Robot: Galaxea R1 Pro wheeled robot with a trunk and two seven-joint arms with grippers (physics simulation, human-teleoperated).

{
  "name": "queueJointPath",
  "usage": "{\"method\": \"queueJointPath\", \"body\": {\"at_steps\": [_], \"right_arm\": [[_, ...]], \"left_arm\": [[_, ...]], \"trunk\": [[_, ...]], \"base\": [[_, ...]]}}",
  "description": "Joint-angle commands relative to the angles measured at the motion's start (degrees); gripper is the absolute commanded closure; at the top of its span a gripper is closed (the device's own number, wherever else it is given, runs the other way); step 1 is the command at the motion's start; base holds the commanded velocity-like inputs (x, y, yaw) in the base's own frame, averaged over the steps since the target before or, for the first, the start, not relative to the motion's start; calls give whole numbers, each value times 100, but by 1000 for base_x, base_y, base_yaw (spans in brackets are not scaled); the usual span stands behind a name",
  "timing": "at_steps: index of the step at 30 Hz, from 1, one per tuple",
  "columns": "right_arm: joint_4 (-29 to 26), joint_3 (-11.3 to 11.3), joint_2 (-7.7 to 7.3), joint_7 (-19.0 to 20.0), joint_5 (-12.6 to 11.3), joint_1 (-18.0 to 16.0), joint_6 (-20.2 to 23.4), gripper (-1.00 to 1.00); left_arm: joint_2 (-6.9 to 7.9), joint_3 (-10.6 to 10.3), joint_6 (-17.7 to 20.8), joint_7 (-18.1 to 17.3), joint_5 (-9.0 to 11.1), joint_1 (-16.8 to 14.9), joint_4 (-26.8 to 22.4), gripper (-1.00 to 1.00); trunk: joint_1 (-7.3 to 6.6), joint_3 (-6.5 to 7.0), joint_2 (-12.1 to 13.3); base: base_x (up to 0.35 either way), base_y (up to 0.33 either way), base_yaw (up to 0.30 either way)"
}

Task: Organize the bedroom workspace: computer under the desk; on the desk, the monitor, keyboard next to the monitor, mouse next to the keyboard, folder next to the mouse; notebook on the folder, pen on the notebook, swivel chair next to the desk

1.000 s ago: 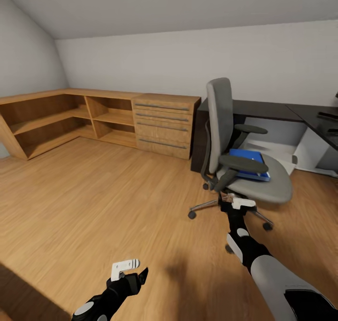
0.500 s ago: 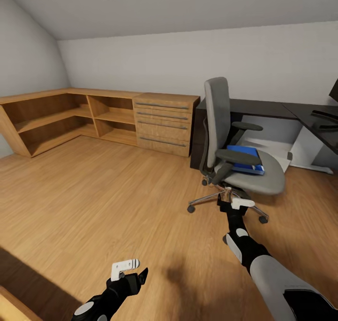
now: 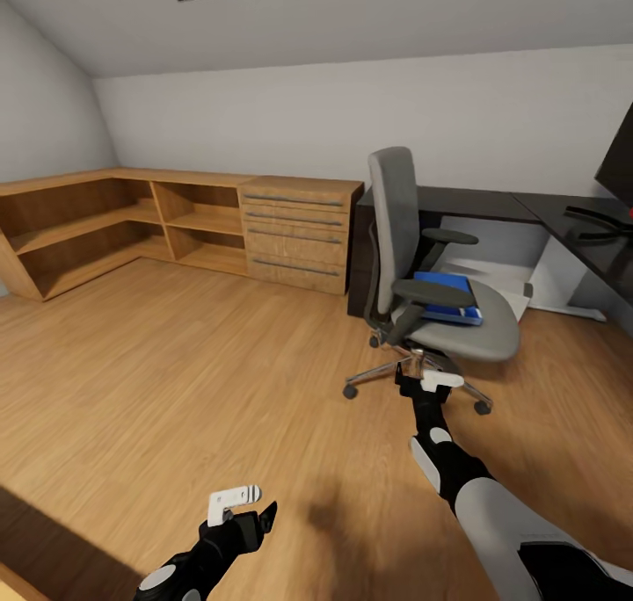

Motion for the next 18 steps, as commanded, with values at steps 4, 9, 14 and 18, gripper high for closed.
{"method": "queueJointPath", "body": {"at_steps": [4,9,14,18], "right_arm": [[6,-1,0,-7,-11,-4,-21,-100],[13,-1,-1,-2,-9,-4,-21,-100],[14,-1,-2,-2,-9,-4,-21,-100],[15,-1,4,-2,-8,-4,-21,-100]], "left_arm": [[0,-1,23,40,59,1,-10,-100],[0,-1,23,46,59,1,-10,-100],[0,-1,23,47,59,1,-10,-100],[0,-1,23,43,59,1,-10,-100]], "trunk": [[-1,21,-2],[-1,45,-2],[-1,56,-2],[-1,58,-2]], "base": [[0,0,-197],[0,0,-224],[0,0,-259],[0,0,-181]]}}
